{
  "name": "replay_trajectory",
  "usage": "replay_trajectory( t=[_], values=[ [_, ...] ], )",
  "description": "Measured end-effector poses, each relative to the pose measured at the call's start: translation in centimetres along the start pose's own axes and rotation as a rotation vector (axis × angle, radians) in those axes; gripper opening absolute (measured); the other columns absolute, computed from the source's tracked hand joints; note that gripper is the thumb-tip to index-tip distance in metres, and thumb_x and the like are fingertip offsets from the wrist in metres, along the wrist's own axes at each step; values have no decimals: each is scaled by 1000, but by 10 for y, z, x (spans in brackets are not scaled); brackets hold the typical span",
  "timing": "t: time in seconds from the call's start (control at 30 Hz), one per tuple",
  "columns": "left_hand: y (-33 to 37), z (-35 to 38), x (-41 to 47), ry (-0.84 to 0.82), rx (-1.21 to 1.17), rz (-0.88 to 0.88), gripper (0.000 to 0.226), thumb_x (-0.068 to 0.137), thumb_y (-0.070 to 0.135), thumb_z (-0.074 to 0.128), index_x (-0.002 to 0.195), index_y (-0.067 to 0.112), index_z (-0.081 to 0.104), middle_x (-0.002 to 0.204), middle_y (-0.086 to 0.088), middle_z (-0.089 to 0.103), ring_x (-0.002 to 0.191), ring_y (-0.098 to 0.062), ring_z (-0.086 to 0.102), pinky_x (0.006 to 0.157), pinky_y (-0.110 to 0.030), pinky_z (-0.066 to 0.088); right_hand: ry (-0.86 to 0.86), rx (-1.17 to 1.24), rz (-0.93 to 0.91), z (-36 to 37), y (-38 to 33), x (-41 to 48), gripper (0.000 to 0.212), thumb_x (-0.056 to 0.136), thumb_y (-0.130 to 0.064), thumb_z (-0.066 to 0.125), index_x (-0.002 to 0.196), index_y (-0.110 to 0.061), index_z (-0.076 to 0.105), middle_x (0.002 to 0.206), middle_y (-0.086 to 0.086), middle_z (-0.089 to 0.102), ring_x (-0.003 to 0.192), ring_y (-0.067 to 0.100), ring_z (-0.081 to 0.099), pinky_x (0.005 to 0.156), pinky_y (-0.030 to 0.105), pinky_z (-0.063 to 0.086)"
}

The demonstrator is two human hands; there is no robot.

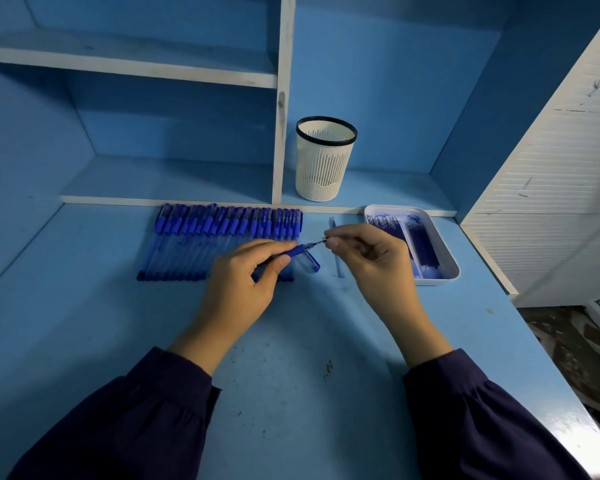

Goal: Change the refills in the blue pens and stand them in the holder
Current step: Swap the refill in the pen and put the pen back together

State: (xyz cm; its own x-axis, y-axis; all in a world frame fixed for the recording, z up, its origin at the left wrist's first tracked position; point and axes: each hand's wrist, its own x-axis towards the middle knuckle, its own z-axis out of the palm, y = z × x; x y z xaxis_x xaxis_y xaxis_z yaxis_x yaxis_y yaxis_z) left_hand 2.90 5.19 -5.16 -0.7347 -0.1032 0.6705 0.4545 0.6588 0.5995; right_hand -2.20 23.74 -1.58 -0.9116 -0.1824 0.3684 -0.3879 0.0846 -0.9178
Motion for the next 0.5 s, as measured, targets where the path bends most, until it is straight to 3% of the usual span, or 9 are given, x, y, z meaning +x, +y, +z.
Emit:
replay_trajectory(
  t=[0.13, 0.23, 0.37, 0.43, 0.5],
  values=[
    [4, 1, 0, 3, 10, 22, 22, 89, 5, 69, 111, 7, 73, 106, 13, 65, 99, 6, 61, 87, -8, 47, -92, -64, -47, 2, 3, -2, 12, 85, 4, 68, 94, -2, 73, 88, 4, 73, 79, 4, 68, 73, 13, 48],
    [4, 0, 0, -6, 15, 22, 21, 88, 4, 69, 109, 6, 74, 104, 13, 66, 97, 4, 61, 86, -8, 48, -157, -112, -52, 2, 4, -2, 15, 85, 4, 67, 96, -6, 72, 90, 3, 73, 81, 6, 69, 76, 14, 49],
    [6, 0, 0, -19, 16, 29, 21, 88, 5, 70, 109, 7, 74, 103, 12, 66, 95, 4, 62, 84, -6, 47, -155, -217, -36, 1, 6, -1, 7, 90, -14, 67, 90, -10, 73, 76, -5, 69, 70, 8, 63, 67, 18, 47],
    [8, 1, 0, -34, -5, 31, 21, 88, 2, 69, 108, 7, 74, 102, 9, 68, 91, 2, 64, 79, -5, 47, -161, -184, -5, 0, 4, -1, 13, 91, -20, 65, 95, -9, 72, 79, 1, 69, 72, 12, 64, 66, 23, 49],
    [8, 1, -1, -43, -22, 29, 22, 89, 3, 69, 110, 8, 74, 101, 6, 71, 88, -1, 66, 74, -7, 49, -196, -55, 25, -2, -1, -1, 14, 89, -10, 66, 103, -7, 68, 87, 4, 69, 77, 9, 65, 71, 19, 49]
  ],
)
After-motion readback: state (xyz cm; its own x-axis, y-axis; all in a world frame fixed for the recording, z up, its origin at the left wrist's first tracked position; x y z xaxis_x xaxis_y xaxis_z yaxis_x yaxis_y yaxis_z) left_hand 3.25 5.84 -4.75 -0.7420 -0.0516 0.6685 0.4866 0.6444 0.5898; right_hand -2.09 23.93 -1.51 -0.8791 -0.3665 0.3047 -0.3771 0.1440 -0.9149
